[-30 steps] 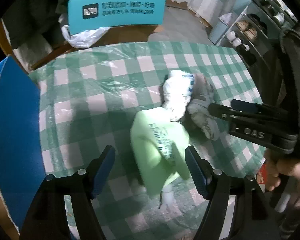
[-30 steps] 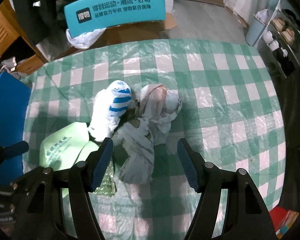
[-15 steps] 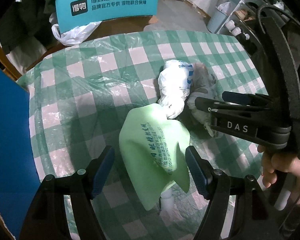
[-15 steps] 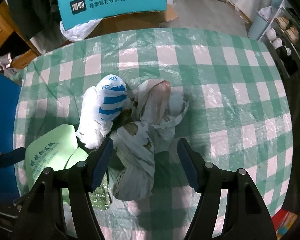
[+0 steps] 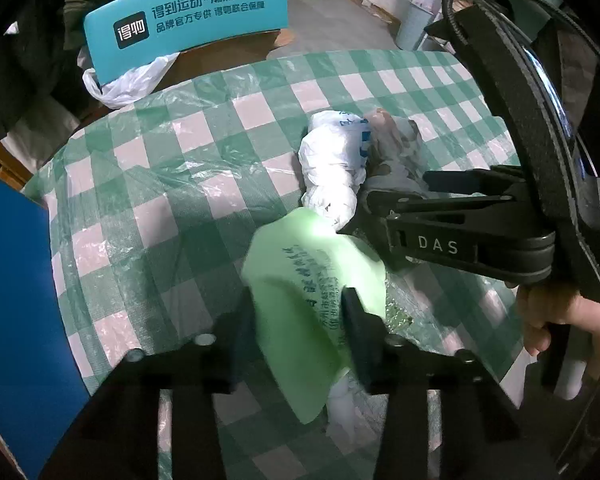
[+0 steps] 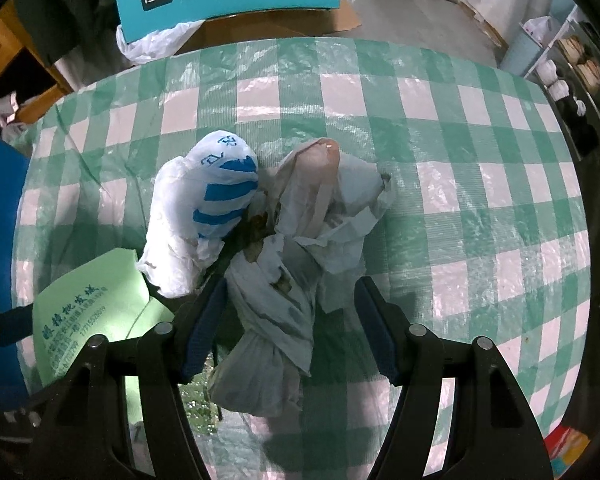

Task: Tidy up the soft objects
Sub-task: 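Grasp the light green bag with the left tool while the right tool grasps the plastic bag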

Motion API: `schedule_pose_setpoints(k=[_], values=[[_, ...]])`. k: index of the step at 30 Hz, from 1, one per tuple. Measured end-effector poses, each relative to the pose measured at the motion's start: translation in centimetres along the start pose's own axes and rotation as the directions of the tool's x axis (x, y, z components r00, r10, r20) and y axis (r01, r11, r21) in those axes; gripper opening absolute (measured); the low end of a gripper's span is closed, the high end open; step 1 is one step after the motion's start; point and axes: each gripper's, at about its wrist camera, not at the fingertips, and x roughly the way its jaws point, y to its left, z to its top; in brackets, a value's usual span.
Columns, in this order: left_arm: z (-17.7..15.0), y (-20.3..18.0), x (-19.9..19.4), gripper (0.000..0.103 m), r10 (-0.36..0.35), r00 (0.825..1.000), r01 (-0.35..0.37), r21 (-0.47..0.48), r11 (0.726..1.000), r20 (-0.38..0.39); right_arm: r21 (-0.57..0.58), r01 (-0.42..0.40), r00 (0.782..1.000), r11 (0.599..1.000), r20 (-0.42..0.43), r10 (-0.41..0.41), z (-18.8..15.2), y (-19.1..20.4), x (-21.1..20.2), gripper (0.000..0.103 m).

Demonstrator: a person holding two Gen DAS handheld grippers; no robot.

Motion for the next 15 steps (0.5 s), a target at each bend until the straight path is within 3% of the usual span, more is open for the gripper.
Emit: schedule_pose_setpoints(k=[3, 7, 15], values=[[-0.1, 0.2, -0.2, 0.026, -0.007, 1.0, 0.007, -0.007, 1.0, 0.003, -0.012, -0.003, 1.0, 1.0, -0.007, 0.003, -0.3, -0.1, -0.1, 0.048], [-0.2, 0.5, -0.7, 0.015, -0.016, 1.0, 0.016, -0.019, 1.0, 0.013, -0.027, 0.003, 1.0, 1.0, -0.007, -0.003, -0.6, 0.2, -0.2, 0.042], [-0.6, 1.3, -2.9, 0.012, -0.048, 0.997, 0.051, -0.051, 0.997, 0.056, -0.03, 0.006, 1.0, 1.0, 0.01, -0.006, -1.3, 0.4, -1.5, 0.037]])
